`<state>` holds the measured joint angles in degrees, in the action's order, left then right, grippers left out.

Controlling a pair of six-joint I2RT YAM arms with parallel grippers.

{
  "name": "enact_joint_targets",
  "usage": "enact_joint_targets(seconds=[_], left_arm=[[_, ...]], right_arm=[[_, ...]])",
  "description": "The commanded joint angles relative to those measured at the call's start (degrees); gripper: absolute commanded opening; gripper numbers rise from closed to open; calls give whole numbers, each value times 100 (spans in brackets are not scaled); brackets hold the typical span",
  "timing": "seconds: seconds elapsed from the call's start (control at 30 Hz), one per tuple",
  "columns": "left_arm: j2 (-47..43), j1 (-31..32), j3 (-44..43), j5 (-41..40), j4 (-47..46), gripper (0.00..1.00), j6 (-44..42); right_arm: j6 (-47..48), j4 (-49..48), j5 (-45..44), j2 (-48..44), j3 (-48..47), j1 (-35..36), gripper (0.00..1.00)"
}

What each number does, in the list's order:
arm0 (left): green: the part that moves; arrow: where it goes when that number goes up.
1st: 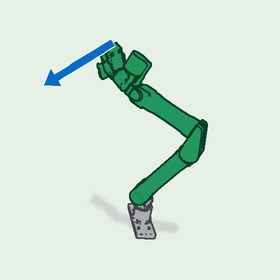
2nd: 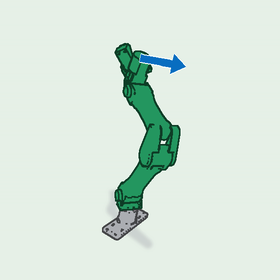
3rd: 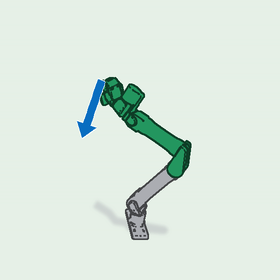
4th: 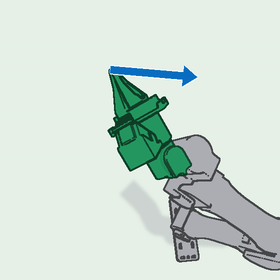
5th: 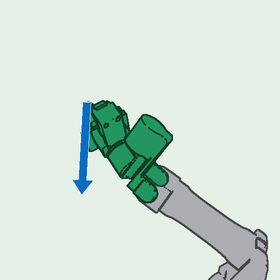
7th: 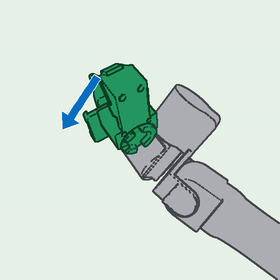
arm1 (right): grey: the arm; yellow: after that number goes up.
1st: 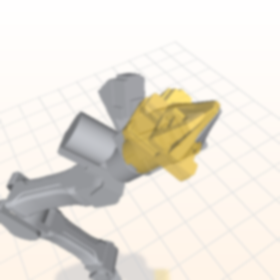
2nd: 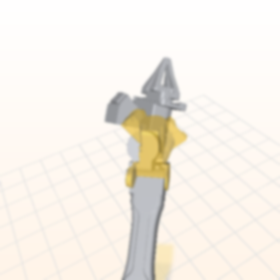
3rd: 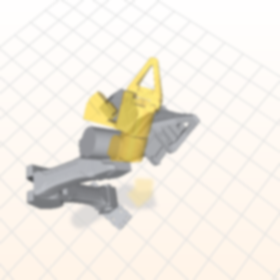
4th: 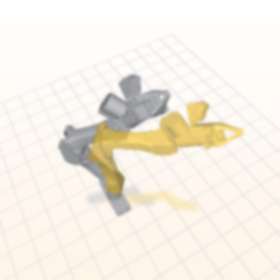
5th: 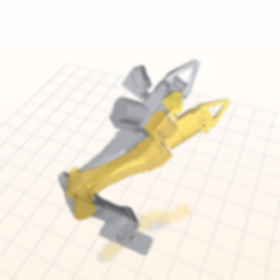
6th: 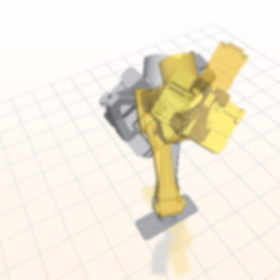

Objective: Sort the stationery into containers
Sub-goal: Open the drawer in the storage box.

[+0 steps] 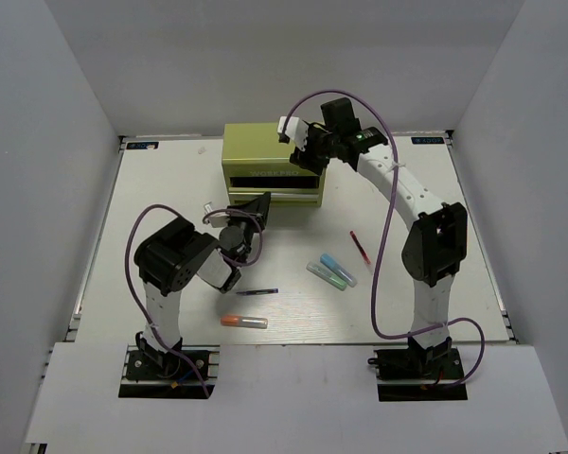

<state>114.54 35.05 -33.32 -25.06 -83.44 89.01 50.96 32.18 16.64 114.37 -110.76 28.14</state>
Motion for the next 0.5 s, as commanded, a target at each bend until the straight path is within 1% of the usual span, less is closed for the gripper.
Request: enact_joint_targets(seconds=[0.0, 0.2, 0.37, 0.47], left_arm=[[-247, 125, 553, 1, -401, 0, -262], [-511, 187, 862, 1, -463, 0, -367], [-924, 239, 749, 282, 221, 0, -586], [-1179, 239, 695, 414, 688, 1, -648]], right_arm=[[-148, -37, -425, 358, -174, -45, 63], [-227, -11, -469, 411, -227, -54, 63], [-227, -54, -531, 420, -227, -63, 64], [-236, -28, -522, 367, -218, -72, 70]])
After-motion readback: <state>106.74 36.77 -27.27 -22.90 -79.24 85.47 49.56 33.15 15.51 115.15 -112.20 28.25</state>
